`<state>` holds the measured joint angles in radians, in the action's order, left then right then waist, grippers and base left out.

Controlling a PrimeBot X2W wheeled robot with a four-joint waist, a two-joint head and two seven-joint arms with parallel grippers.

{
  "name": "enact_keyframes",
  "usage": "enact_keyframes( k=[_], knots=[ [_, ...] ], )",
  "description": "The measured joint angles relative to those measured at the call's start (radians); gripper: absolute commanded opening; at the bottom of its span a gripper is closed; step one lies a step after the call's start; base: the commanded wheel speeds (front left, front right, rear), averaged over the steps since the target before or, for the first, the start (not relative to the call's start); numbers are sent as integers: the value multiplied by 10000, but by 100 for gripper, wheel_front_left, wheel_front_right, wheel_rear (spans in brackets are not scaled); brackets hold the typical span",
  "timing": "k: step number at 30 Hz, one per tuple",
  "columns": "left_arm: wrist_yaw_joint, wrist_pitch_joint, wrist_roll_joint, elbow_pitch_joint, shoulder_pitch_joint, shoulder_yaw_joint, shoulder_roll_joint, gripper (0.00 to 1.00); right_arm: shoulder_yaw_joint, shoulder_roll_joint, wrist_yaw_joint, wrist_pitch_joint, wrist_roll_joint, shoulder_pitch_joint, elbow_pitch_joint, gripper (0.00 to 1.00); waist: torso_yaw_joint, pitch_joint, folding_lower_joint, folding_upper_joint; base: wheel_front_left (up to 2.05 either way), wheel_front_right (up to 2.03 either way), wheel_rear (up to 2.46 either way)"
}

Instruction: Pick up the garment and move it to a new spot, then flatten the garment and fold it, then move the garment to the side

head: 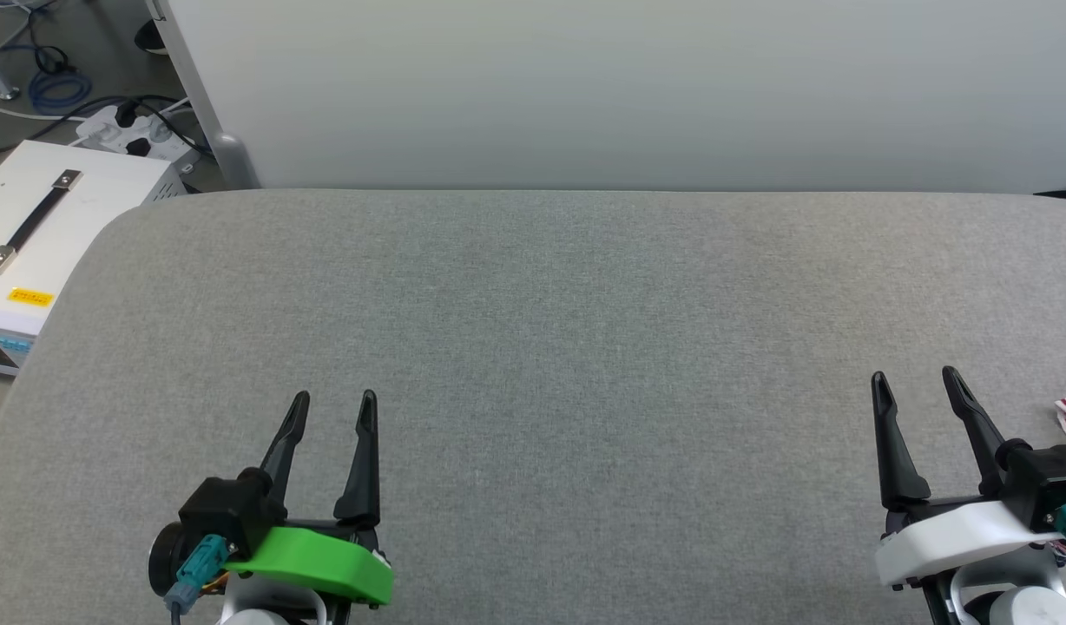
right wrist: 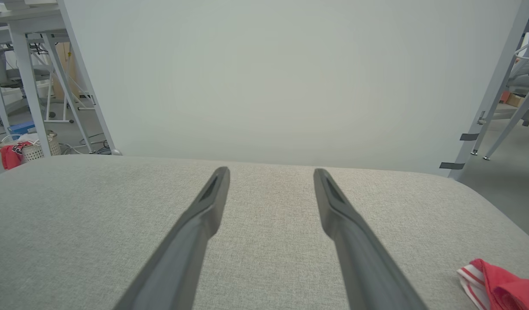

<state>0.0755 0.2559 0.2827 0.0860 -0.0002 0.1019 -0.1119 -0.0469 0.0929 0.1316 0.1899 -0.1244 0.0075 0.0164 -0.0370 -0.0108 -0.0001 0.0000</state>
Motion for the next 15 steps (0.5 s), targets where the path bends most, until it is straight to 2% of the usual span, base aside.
enact_keyframes(
  k=[15],
  knots=[
    [320, 0, -347, 54, 0, -550, 372, 100, 178, -142, 0, 128, 2, 2, 215, 100, 69, -16, 0, 0, 0, 0, 0]
  ],
)
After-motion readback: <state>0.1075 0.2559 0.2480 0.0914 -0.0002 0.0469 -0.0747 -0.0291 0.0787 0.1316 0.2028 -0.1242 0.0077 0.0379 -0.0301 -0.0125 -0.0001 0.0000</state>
